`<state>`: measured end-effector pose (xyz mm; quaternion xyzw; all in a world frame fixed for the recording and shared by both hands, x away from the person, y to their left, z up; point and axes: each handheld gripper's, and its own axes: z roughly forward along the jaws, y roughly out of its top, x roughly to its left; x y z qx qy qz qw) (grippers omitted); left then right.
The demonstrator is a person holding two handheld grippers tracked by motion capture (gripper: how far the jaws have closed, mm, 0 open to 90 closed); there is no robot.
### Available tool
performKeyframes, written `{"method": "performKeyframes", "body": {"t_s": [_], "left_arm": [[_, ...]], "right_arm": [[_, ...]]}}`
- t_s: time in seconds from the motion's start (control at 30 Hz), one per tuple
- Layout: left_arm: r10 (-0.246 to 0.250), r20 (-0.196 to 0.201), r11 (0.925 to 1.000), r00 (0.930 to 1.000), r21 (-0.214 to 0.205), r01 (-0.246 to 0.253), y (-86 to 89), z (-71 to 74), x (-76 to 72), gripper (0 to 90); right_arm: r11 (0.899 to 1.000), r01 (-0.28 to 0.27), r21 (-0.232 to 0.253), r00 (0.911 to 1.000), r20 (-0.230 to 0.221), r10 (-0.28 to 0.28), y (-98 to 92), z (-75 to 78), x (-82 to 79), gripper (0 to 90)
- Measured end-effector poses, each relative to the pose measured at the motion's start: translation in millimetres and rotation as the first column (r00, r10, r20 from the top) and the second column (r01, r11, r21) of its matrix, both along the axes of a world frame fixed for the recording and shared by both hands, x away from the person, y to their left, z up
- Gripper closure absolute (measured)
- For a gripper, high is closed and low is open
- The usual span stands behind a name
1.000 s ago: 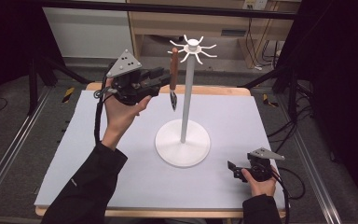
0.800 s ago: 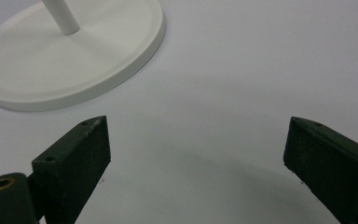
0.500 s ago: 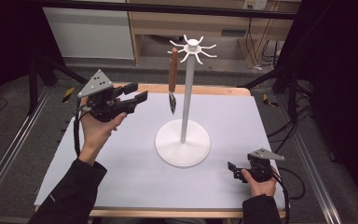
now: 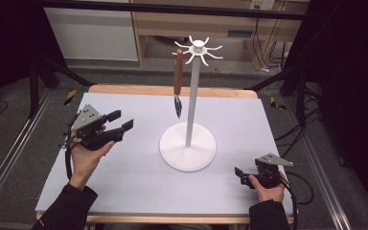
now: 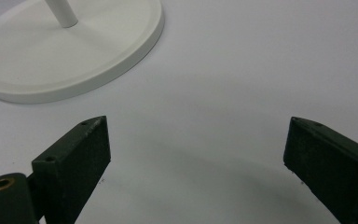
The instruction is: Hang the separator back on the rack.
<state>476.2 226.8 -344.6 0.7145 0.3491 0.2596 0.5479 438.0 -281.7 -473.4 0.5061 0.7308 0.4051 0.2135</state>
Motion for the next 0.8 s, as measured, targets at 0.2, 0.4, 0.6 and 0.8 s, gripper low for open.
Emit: {"method": "performKeyframes", "body": {"t_s": [0.2,0.4,0.6,0.8], "left_arm": [[0.026,-0.042,0.9996,0.9988,0.015,-0.026,13.0,-34.8,-6.9,38.8],[0.087,-0.076,0.9957,0.9932,0.037,-0.085,29.9,-63.9,-12.1,37.7],[0.133,-0.091,0.9901,0.987,0.058,-0.128,41.6,-80.7,-14.5,36.2],[0.189,-0.115,0.9807,0.9752,0.073,-0.181,57.6,-90.2,-15.3,35.2]], "right_arm": [[1.0,0.007,0.007,1.0,0.001,-0.007,-2.3,-0.5,-3.6,7.6],[1.0,0.014,0.001,0.9999,-0.008,-0.014,-3.9,-3.3,-3.7,7.6],[1.0,0.029,-0.009,0.9995,-0.011,-0.029,-5.7,-3.7,-4.8,7.5],[0.999,0.028,-0.038,0.9995,-0.015,-0.029,-5.3,-5.4,-3.8,7.6]]}}
